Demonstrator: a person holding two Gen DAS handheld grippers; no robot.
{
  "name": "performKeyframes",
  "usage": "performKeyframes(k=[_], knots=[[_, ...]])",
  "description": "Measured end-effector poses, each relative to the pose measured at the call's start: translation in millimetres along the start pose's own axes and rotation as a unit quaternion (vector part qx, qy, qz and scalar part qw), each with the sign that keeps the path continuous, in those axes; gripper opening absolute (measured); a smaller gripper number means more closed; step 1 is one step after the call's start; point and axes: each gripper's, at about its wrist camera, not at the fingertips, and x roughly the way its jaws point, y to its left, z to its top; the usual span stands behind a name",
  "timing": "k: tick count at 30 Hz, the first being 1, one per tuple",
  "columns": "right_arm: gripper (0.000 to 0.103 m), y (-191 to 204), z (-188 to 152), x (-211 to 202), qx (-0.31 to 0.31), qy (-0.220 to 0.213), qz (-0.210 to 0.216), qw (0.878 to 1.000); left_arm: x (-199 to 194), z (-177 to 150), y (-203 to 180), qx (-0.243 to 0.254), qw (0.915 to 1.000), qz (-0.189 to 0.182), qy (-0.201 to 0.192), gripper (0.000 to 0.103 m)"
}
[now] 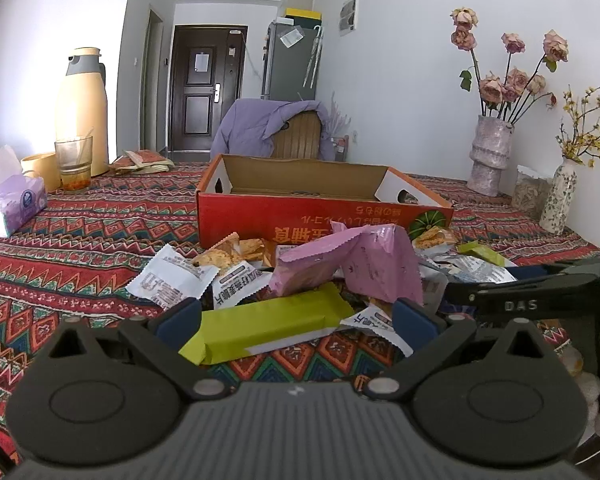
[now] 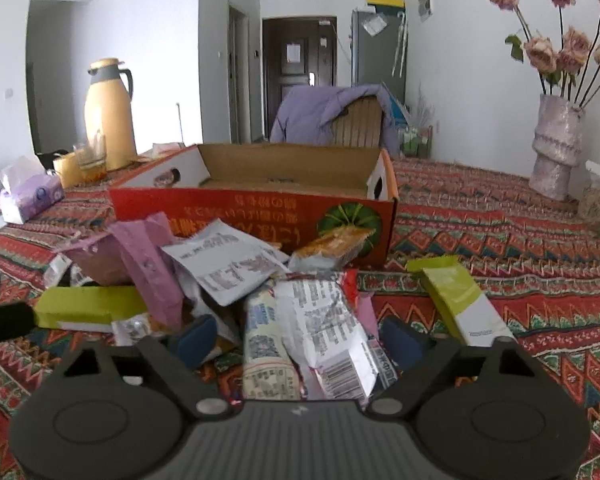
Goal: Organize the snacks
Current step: 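Grasp the clear printed snack bag with the right gripper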
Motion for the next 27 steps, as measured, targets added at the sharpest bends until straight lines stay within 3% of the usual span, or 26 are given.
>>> performKeyframes(k=[3,13,21,27], knots=[[0.067,-4.7,-3.0,8.7,0.011,0.015,0.003,1.0,0.7,-0.1,0.9,-0.001,1.0,0.001,0.002,0.103],[0.052,-5.0,-11.0,-4.2,0.008,-0.002,0.012,1.0,5.2,-1.2,4.0,-0.008,0.9999,0.004,0.013,0.103],[0.049,-8.8,-3.0,-39.1,0.019,-0.07,0.006,0.997,8.3,0.8,8.0,-0.012,0.9997,0.014,0.017,0.103],[0.049,-9.4,8.4,-54.4,0.016,-0.106,0.004,0.994,16.4,8.7,4.8,0.018,0.9987,0.045,0.018,0.103]])
